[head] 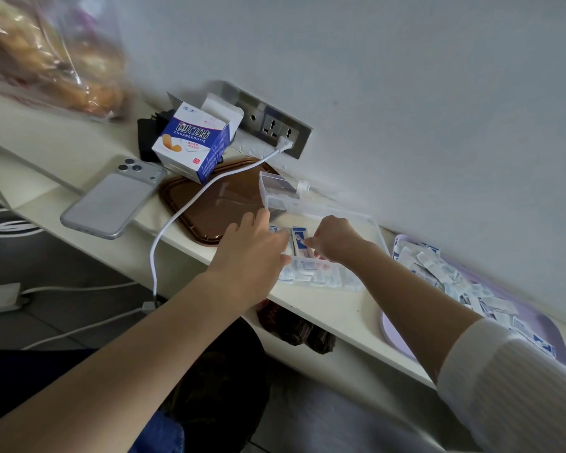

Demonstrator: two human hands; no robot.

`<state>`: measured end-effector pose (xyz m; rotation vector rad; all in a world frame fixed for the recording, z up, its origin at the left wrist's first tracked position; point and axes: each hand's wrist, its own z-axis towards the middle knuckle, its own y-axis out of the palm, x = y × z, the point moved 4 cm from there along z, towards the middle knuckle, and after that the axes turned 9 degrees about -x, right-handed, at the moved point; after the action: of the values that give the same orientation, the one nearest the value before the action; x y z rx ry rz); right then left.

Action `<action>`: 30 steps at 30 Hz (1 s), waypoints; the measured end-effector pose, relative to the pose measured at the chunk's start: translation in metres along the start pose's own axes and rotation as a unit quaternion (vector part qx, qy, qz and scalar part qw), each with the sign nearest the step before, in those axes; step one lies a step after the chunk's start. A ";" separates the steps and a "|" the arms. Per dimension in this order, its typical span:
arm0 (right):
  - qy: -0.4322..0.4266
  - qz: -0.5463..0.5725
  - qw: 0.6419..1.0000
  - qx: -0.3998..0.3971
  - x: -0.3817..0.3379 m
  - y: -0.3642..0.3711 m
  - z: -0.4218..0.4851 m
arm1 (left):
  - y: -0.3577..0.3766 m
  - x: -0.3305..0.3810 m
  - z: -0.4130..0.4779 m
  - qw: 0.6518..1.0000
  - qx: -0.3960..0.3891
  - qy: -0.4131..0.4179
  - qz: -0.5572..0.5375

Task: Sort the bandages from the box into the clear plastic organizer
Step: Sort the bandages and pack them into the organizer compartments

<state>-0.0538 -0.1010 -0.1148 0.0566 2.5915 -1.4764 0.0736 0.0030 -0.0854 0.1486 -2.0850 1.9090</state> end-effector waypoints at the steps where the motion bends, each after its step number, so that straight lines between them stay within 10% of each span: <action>1: 0.002 0.003 1.000 -0.005 0.000 0.000 -0.001 | 0.000 0.000 0.000 1.000 0.000 -0.001 -0.001; 23: 0.017 -0.100 0.994 0.039 -0.021 -0.003 -0.003 | 0.004 0.002 -0.003 0.999 0.014 0.016 0.049; 30: -0.023 -0.150 0.976 0.159 -0.011 -0.012 -0.035 | 0.006 0.010 0.000 0.992 -0.011 0.002 0.127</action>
<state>-0.0480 -0.0766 -0.0857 -0.3438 2.3807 -1.9568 0.0629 0.0053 -0.0880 -0.1327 -2.2098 2.0234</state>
